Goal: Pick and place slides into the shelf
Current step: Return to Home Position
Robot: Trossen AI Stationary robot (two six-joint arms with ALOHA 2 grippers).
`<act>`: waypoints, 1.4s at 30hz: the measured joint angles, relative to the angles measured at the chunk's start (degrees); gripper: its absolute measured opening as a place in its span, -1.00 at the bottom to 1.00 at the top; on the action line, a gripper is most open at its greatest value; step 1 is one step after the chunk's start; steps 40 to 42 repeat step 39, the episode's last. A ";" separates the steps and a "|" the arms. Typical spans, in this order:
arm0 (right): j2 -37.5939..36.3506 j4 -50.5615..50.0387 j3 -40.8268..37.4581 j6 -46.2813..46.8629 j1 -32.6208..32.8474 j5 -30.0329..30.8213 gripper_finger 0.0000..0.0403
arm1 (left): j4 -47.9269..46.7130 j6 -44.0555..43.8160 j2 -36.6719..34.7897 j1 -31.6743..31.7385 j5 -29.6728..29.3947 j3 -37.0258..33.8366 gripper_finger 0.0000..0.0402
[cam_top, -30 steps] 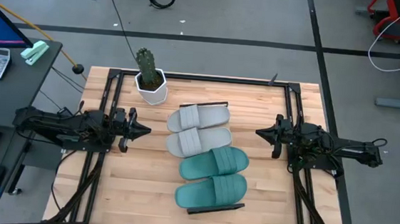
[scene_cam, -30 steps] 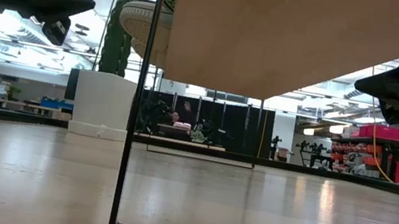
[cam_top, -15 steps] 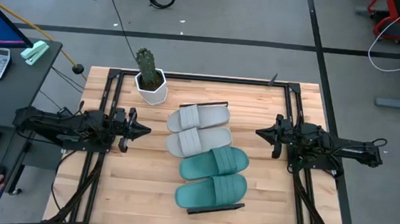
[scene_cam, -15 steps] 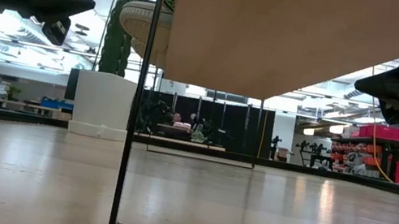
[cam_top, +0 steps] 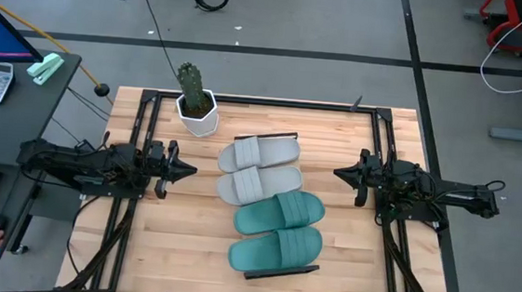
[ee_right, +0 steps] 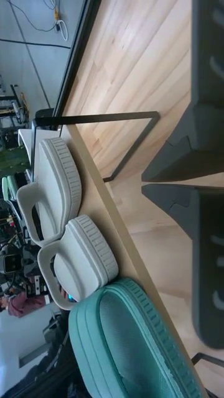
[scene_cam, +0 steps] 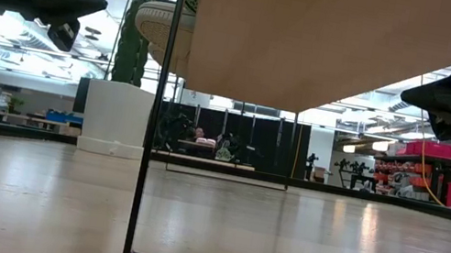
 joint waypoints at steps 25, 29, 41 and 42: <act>0.00 0.00 0.00 0.00 0.01 0.01 -0.89 | -0.01 -0.01 -0.01 0.00 0.00 0.00 -0.87; 0.00 0.00 0.00 0.00 0.02 0.02 -0.89 | 0.00 -0.01 0.00 0.00 0.00 0.00 -0.86; 0.00 0.00 0.00 0.00 0.02 0.02 -0.89 | 0.00 -0.01 -0.01 0.01 0.00 0.00 -0.80; 0.00 0.00 0.00 0.00 0.02 0.02 -0.89 | 0.00 -0.01 -0.01 0.01 0.00 0.00 -0.80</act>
